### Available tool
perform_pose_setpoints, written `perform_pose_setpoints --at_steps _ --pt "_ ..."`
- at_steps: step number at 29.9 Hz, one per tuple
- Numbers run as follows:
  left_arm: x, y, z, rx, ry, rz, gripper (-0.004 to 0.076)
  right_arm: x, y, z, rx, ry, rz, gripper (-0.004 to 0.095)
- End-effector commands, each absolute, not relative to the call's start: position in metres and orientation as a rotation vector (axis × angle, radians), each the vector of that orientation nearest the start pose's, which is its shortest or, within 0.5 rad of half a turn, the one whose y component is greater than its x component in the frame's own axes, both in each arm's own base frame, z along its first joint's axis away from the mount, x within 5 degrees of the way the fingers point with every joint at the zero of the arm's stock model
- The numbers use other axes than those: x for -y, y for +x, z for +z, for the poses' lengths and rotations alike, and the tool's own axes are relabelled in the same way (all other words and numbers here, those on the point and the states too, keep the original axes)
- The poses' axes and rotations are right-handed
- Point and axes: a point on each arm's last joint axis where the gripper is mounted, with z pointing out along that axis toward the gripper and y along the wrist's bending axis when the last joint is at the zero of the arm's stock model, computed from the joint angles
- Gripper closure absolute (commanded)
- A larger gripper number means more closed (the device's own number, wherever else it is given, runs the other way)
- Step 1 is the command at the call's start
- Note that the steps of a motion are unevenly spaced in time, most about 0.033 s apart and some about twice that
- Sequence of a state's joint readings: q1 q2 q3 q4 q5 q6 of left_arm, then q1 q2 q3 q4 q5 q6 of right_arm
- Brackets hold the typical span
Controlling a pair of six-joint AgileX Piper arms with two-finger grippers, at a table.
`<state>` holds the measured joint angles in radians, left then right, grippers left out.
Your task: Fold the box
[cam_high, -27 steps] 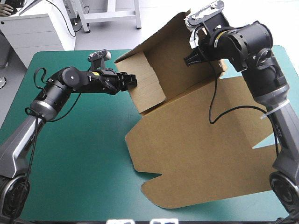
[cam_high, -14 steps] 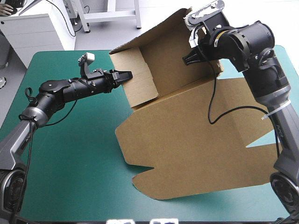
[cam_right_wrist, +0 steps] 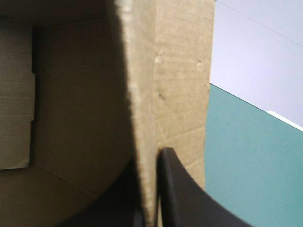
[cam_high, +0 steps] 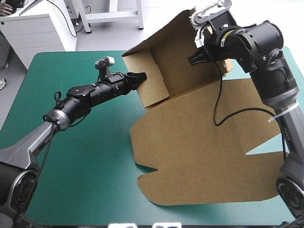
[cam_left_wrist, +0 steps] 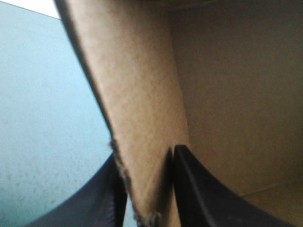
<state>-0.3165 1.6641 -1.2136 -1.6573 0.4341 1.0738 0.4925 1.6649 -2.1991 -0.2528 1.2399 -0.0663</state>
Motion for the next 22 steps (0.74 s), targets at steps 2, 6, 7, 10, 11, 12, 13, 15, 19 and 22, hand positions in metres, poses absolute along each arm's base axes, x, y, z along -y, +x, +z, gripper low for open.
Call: perform_pose_setpoints --at_steps 2,6,7,10,11,12,13,15,19,22 --pt "0.180 0.341 0.342 -1.852 0.084 -1.307 0.0539 -0.160 0.271 0.534 -2.004 -0.629 0.333 0.0925" --pt "0.184 0.340 0.343 -1.841 0.129 -1.360 0.0562 -0.162 0.270 0.533 -2.004 -0.647 0.352 0.0924" --pt "0.184 0.339 0.344 -1.836 0.135 -1.364 0.0596 -0.162 0.270 0.532 -2.009 -0.649 0.348 0.0924" --pt "0.183 0.336 0.351 -1.817 0.142 -1.365 0.0734 -0.161 0.270 0.532 -2.019 -0.651 0.334 0.0924" --pt "0.182 0.336 0.353 -1.812 0.143 -1.363 0.0731 -0.161 0.270 0.532 -2.019 -0.649 0.327 0.0924" --pt "0.181 0.334 0.356 -1.804 0.146 -1.364 0.0732 -0.160 0.271 0.531 -2.021 -0.645 0.318 0.0924" --pt "0.181 0.333 0.358 -1.799 0.150 -1.362 0.0732 -0.159 0.271 0.531 -2.022 -0.640 0.303 0.0924" --pt "0.179 0.329 0.364 -1.781 0.155 -1.358 0.0732 -0.157 0.273 0.531 -2.032 -0.617 0.276 0.0924" --pt "0.171 0.323 0.377 -1.770 0.138 -1.242 0.0732 -0.154 0.283 0.522 -2.083 -0.572 0.183 0.0924" --pt "0.161 0.318 0.387 -1.787 0.095 -1.119 0.0732 -0.158 0.296 0.511 -2.122 -0.553 0.145 0.0924"
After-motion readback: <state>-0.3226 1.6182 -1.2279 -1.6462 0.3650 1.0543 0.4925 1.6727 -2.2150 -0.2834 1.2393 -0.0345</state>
